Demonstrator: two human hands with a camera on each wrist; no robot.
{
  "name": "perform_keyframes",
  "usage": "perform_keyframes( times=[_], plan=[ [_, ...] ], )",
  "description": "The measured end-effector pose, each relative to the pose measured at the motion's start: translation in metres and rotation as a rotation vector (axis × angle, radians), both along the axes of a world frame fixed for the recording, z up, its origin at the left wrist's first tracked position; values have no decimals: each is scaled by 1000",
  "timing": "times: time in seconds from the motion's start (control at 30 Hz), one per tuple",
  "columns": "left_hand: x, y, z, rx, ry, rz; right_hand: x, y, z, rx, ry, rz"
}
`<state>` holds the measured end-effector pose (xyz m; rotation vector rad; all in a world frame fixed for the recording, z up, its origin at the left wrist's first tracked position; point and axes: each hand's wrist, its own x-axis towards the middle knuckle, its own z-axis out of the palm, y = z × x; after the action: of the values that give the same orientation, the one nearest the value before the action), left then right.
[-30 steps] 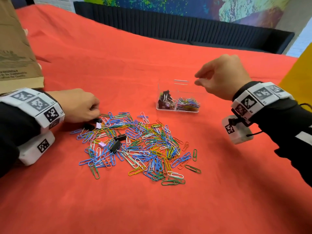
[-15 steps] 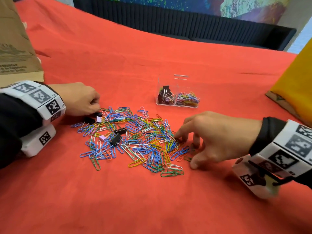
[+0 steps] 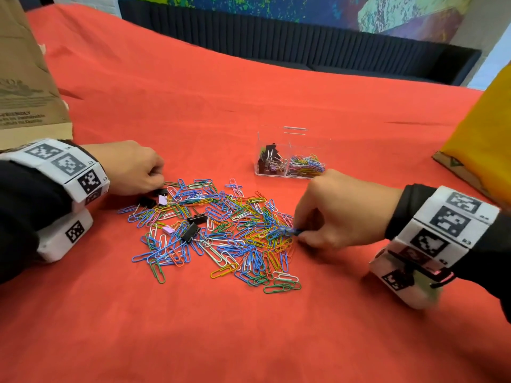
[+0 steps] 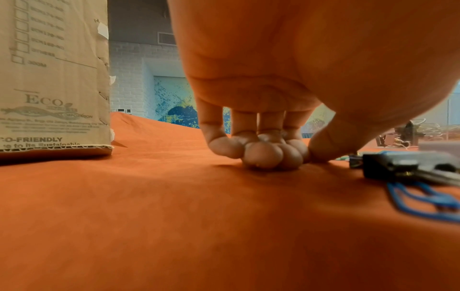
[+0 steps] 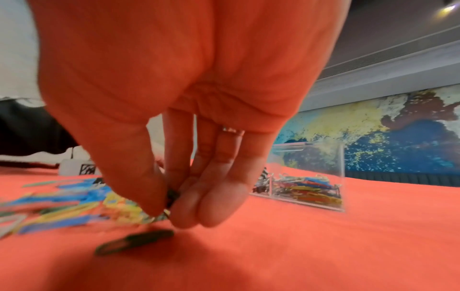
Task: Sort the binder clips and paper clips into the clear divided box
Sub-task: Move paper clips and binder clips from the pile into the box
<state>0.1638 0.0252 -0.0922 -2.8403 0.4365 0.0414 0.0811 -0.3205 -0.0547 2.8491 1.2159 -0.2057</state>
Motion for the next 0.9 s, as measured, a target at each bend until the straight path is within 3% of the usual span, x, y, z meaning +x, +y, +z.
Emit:
perform_keyframes(
  times=[0.2,0.4,0.67,0.9],
  plan=[
    [0,-1,0,-5,9,9,28,-16,40,219,-146,-172],
    [-1,0,-1,-18,-9,8,86,-26,60,218,-409,-362],
    [-1,-1,0,-14,-7,25,119,-16,47,61,-361,-463],
    [-3,-3,0,-15,-4,31,89,-22,55,168,-418,-398]
  ],
)
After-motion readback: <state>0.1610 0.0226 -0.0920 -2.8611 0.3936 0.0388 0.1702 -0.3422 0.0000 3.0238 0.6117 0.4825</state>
